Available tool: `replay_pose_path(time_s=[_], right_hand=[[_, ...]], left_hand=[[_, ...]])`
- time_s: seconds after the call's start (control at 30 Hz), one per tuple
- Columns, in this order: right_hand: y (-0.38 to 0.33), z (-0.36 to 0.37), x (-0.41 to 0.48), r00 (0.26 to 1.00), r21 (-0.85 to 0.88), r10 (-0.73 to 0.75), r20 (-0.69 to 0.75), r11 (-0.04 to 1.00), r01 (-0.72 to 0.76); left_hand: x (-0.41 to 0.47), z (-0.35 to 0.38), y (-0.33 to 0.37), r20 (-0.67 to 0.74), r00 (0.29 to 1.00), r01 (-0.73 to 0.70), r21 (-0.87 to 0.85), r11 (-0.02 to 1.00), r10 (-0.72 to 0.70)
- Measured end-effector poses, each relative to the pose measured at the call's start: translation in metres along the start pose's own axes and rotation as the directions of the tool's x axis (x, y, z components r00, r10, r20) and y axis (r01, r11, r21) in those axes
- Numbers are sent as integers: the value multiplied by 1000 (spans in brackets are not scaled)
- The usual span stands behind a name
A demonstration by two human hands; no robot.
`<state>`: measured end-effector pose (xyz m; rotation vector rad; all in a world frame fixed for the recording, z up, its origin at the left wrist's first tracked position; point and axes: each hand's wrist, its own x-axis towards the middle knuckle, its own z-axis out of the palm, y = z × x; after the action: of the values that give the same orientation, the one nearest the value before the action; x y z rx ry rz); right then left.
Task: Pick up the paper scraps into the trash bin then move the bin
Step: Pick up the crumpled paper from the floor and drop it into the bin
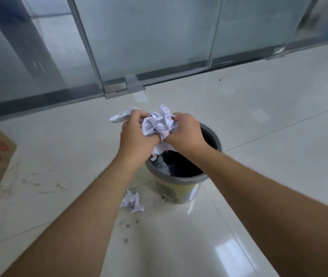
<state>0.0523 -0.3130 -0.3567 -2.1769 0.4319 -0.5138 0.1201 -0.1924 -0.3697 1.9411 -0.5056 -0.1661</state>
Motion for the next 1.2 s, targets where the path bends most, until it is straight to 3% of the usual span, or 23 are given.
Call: replay_pose_path(time_s=[0.37, 0.43, 0.53, 0.63, 0.7, 0.8, 0.9, 1.0, 1.07, 1.13, 1.2], right_hand=[[77, -33, 6, 987, -100, 126, -99, 986, -136], [86, -37, 7, 981, -112, 179, -79, 976, -187], [98, -42, 3, 964, -172, 263, 24, 951, -256], [96, -46, 0, 961, -177, 255, 106, 956, -234], [89, -42, 0, 968, -208, 222, 120, 959, -194], [65, -18, -5, 987, -271, 154, 37, 953, -138], [32, 25, -23, 998, -161, -55, 20, 985, 57], [9, 78, -62, 959, -4, -260, 112, 965, 262], [17, 111, -95, 924, 38, -297, 241, 954, 296], [44, 137, -131, 901, 25, -190, 390, 980, 196], [81, 149, -165, 857, -80, 26, 515, 997, 18]], left_hand=[[12, 86, -12, 80, 995, 50, 45, 998, -53], [10, 92, -18, 170, 978, 120, 18, 993, -121], [7, 88, -24, 357, 894, 248, 113, 962, -272], [10, 71, -22, 429, 867, 216, 140, 966, -255], [14, 55, -20, 387, 901, 146, 150, 978, -194], [22, 25, -24, 153, 982, 104, 47, 993, -110], [20, -12, -56, -70, 981, 183, 52, 982, -179], [-2, -41, -111, -70, 957, 289, 223, 931, -281], [-23, -48, -149, 10, 942, 307, 385, 870, -336], [-43, -46, -184, 76, 913, 308, 517, 799, -401], [-60, -35, -213, 154, 886, 270, 596, 756, -438]])
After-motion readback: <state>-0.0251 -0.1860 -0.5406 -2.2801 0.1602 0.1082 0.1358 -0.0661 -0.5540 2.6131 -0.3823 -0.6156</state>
